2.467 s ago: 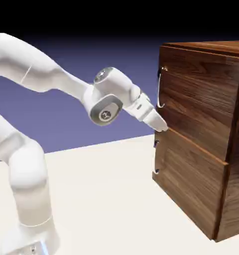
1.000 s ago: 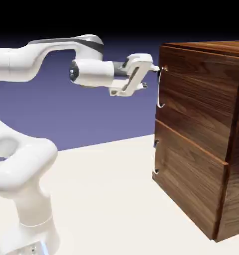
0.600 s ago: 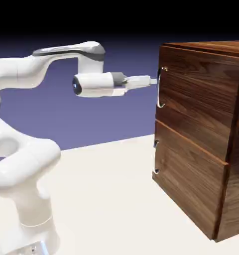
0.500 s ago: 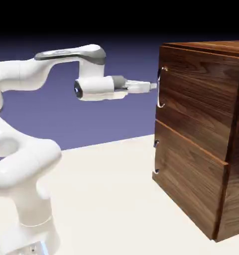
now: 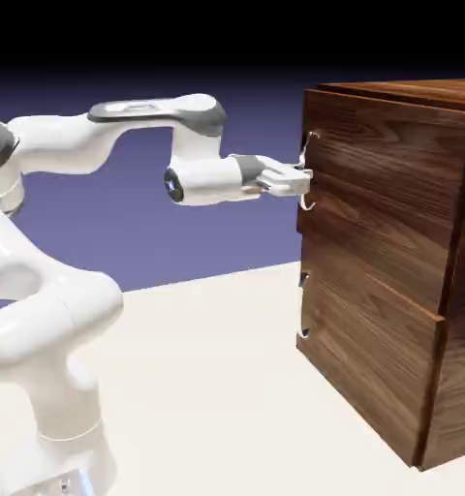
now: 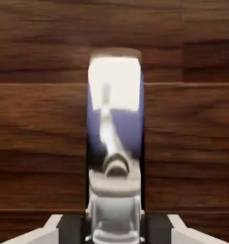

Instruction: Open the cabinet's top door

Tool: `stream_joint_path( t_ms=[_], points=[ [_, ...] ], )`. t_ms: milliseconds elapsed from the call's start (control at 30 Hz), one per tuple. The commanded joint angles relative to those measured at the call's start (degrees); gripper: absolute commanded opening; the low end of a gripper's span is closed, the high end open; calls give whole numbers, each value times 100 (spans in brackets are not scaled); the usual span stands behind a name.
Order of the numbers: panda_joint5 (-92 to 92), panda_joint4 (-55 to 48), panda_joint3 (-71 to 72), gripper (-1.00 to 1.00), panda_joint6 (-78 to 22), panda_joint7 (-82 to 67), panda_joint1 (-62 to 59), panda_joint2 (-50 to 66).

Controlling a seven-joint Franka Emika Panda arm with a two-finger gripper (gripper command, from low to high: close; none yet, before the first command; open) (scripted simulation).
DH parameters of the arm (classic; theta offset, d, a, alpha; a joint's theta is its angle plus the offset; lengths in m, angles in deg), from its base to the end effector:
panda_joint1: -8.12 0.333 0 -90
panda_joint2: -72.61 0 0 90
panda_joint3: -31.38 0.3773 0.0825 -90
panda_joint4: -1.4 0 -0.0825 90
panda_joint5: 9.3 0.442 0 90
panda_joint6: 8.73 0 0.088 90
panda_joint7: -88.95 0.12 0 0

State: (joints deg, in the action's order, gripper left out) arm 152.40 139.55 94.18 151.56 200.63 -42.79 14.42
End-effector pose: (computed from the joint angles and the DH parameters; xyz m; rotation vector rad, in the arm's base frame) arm 0.4398 0.1600 0.5230 0.5619 1.5099 0.6680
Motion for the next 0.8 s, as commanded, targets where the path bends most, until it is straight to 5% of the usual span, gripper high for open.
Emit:
stream_joint_path(
  t_ms=[0, 433, 767],
  points=[
    [-108, 184, -153, -100, -125, 17, 208, -3],
    [-2467, 2460, -2654, -100, -1718, 619, 2683, -742],
    [-4932, 3512, -4704, -100, -2922, 1278, 3317, -1740]
  ],
)
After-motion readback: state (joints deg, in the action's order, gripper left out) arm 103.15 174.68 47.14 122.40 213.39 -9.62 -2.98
